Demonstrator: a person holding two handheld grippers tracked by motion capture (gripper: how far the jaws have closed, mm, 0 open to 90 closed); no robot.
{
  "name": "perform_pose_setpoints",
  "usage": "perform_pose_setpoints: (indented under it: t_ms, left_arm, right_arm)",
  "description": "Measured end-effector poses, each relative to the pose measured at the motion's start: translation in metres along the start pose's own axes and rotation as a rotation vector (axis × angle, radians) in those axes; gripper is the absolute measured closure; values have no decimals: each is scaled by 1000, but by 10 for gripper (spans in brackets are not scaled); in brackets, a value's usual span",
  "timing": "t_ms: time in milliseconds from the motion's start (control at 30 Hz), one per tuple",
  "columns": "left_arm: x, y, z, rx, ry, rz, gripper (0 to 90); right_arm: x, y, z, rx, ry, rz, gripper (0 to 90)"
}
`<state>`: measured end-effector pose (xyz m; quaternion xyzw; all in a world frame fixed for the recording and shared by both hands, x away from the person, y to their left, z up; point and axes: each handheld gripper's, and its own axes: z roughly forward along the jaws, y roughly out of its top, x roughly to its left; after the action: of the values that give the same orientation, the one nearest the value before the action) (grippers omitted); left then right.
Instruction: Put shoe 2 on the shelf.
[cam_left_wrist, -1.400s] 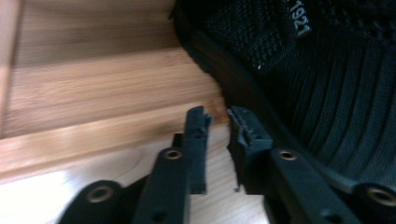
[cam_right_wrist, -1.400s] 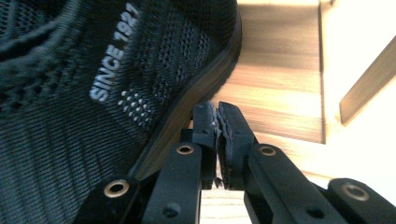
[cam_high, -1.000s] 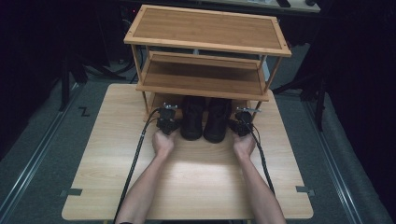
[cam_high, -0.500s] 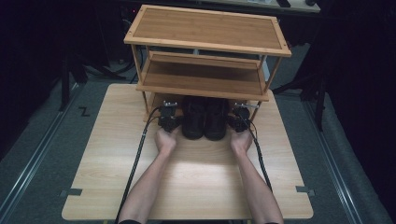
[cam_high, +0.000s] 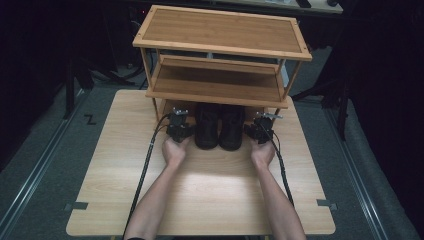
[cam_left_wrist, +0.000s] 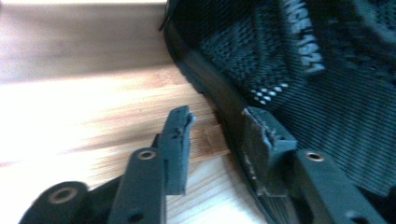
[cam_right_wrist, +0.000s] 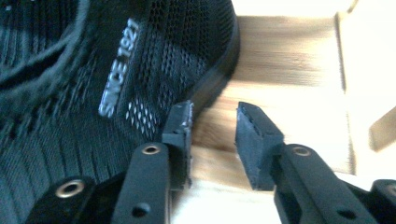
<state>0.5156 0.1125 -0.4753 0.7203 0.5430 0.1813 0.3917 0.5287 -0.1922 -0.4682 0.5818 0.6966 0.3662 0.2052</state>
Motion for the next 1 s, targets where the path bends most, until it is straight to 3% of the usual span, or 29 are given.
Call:
perform_pose_setpoints:
  t_ms: [100, 167, 433, 633, 1000]
  left_arm:
    - [-2, 0, -10, -25, 1, 43, 531]
    - [0, -4, -18, -55, -6, 42, 514]
    - [8, -17, -46, -85, -29, 57, 474]
    - [14, -34, -61, -100, -54, 43, 461]
    - [25, -64, -81, -102, -57, 20, 450]
  right_arm:
    - [-4, -4, -9, -10, -7, -36, 600]
    - [-9, -9, -16, -25, -3, -51, 578]
    - [-29, -27, -46, -72, 38, -35, 544]
    - [-36, -44, -61, -82, 32, -70, 531]
    - [-45, -67, -87, -116, 87, -63, 519]
